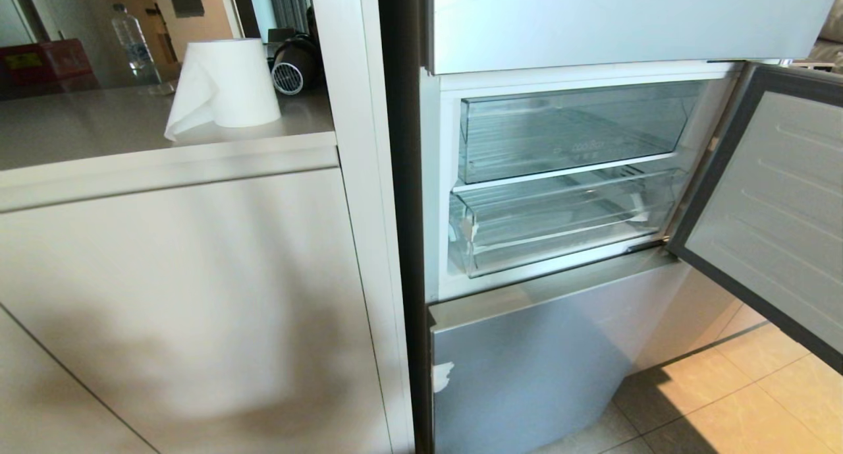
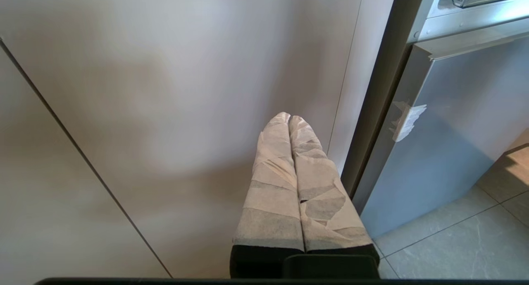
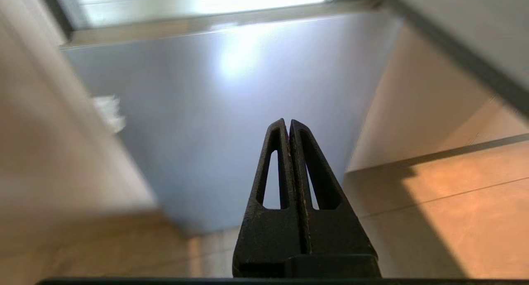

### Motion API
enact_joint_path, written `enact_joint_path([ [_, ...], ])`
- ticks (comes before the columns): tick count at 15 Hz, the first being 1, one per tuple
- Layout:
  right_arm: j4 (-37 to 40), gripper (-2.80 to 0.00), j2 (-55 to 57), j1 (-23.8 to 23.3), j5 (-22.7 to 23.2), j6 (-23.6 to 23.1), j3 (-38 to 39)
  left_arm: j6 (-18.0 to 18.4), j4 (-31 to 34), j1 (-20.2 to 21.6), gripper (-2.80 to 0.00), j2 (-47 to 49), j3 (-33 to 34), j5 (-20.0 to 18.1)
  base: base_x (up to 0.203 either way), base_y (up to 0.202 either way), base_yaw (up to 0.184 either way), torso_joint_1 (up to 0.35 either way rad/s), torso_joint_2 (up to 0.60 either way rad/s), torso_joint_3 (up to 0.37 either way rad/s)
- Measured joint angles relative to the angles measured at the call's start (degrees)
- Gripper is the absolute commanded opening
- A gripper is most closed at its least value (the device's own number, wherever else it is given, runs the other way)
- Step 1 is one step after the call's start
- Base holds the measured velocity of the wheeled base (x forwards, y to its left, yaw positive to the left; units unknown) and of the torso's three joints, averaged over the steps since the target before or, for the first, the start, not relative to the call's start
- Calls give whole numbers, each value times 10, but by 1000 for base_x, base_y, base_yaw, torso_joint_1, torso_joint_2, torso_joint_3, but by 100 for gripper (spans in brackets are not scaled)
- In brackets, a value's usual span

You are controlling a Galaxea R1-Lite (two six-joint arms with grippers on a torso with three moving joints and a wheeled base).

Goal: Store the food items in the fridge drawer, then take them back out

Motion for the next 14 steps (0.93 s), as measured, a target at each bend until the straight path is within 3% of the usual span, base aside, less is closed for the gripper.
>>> enact_joint_path([
  [2, 23, -280, -32, -5, -28, -17, 0, -1, 0, 0, -280, 0, 0, 0, 0, 0, 0, 0, 0, 0],
  [7, 28, -280, -54, -7, -30, -18, 1, -1, 0, 1, -280, 0, 0, 0, 0, 1, -15, 0, 0, 0],
  [14, 29, -280, -56, -7, -30, -15, 1, -1, 0, 0, -280, 0, 0, 0, -1, 8, -172, 3, 2, 3],
])
